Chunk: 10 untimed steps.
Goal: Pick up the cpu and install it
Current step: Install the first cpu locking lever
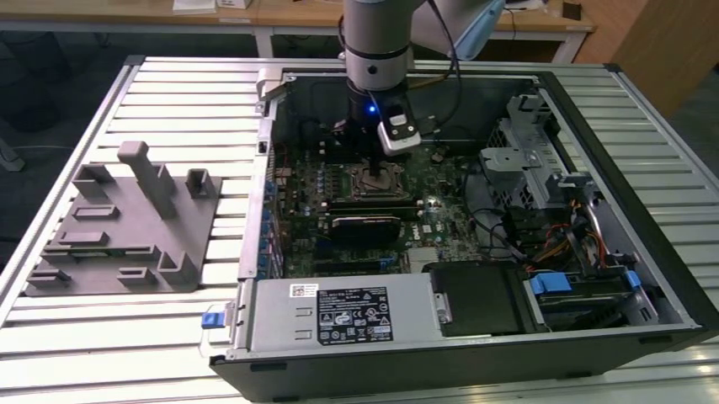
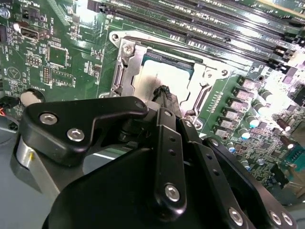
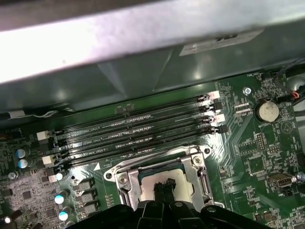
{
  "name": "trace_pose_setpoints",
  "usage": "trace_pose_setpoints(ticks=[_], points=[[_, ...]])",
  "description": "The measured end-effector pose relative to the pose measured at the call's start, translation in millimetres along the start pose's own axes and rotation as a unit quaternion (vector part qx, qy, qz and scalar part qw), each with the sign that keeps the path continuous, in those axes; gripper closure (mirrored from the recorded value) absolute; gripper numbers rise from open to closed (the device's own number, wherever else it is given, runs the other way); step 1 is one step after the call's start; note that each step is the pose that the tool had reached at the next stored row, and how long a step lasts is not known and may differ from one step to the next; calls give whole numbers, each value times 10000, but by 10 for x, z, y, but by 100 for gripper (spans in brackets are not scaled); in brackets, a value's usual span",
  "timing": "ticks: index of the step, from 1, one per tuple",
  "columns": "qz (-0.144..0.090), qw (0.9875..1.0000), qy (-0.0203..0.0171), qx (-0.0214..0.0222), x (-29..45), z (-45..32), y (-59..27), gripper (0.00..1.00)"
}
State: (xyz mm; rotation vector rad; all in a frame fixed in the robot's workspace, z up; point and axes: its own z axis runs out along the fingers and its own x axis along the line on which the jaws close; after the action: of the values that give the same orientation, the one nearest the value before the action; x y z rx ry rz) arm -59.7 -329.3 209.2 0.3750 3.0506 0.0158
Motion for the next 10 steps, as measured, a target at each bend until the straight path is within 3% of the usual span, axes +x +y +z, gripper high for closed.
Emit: trace_pose_setpoints(ticks=[10], points=[[-1, 10000, 1, 0, -12, -172, 4, 89]])
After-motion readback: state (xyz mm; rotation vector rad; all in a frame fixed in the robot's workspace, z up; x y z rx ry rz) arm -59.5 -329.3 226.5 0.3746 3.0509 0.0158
